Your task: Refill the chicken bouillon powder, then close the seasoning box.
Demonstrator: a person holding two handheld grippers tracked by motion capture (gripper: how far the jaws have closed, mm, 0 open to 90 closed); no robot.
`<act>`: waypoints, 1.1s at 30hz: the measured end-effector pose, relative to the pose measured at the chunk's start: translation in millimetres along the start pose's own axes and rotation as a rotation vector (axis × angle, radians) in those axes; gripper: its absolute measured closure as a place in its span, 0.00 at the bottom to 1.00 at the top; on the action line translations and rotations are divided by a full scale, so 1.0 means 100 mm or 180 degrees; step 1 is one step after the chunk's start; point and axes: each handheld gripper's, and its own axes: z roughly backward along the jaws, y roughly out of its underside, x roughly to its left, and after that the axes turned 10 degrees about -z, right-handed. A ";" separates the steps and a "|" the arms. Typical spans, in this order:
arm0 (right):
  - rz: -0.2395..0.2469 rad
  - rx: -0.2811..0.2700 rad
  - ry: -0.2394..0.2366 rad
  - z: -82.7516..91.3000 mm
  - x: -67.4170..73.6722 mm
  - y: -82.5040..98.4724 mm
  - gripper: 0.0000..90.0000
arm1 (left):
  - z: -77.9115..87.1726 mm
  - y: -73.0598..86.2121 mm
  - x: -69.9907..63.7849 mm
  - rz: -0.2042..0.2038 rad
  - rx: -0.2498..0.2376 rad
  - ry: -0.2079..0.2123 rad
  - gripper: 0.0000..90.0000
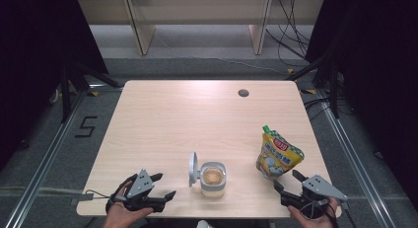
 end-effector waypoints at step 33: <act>0.0013 0.0085 -0.0038 0.02 0.03 0.03 0.29 | 0.03 -0.64 -0.03 -0.0283 -0.0318 0.0367 0.99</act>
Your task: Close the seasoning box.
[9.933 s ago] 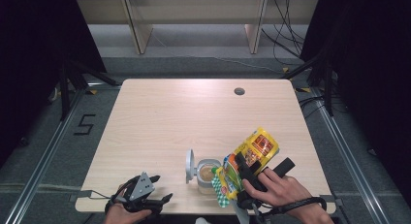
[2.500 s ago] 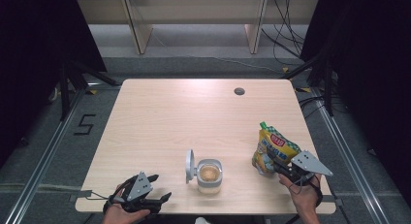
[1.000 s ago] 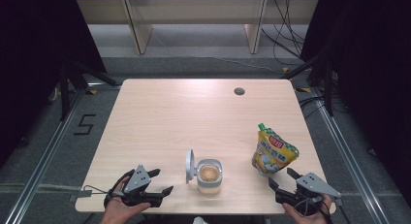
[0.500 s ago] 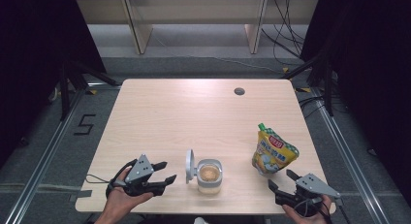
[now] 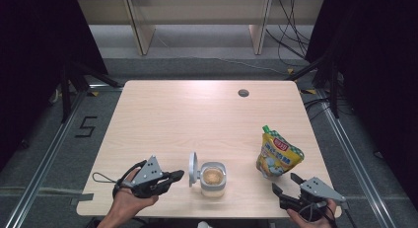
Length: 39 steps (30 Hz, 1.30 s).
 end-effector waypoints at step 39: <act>0.0009 0.0039 -0.0043 -0.02 0.03 0.01 0.29 | -0.24 -0.24 -0.08 -0.0042 -0.0033 0.0205 0.99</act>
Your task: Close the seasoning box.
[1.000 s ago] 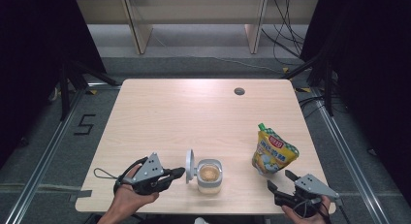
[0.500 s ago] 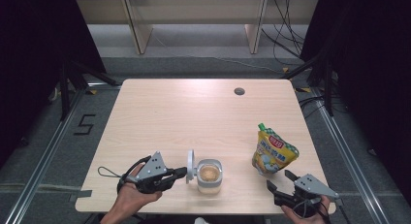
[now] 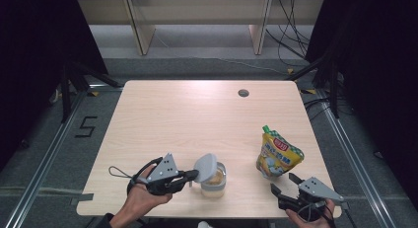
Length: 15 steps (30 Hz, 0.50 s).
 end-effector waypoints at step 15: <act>0.0036 -0.0031 -0.0025 0.00 0.00 -0.01 0.29 | 0.11 -0.05 0.03 0.0140 -0.0134 0.0020 0.83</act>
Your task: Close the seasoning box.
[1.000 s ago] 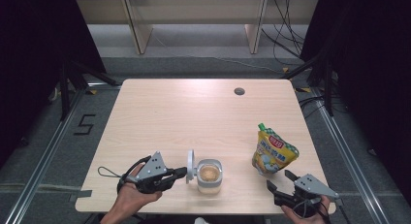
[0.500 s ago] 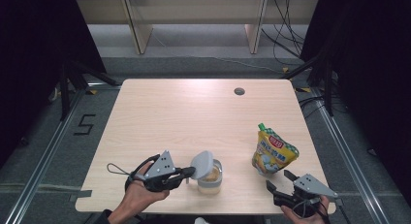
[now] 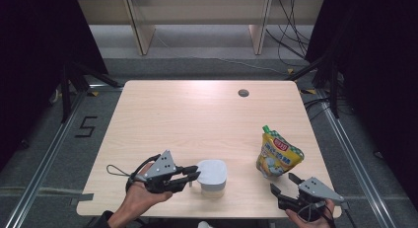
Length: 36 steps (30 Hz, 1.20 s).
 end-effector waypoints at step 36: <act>0.0107 0.0026 -0.0090 -0.02 0.05 0.00 0.29 | 0.51 0.76 0.16 0.0388 0.0177 -0.0341 0.34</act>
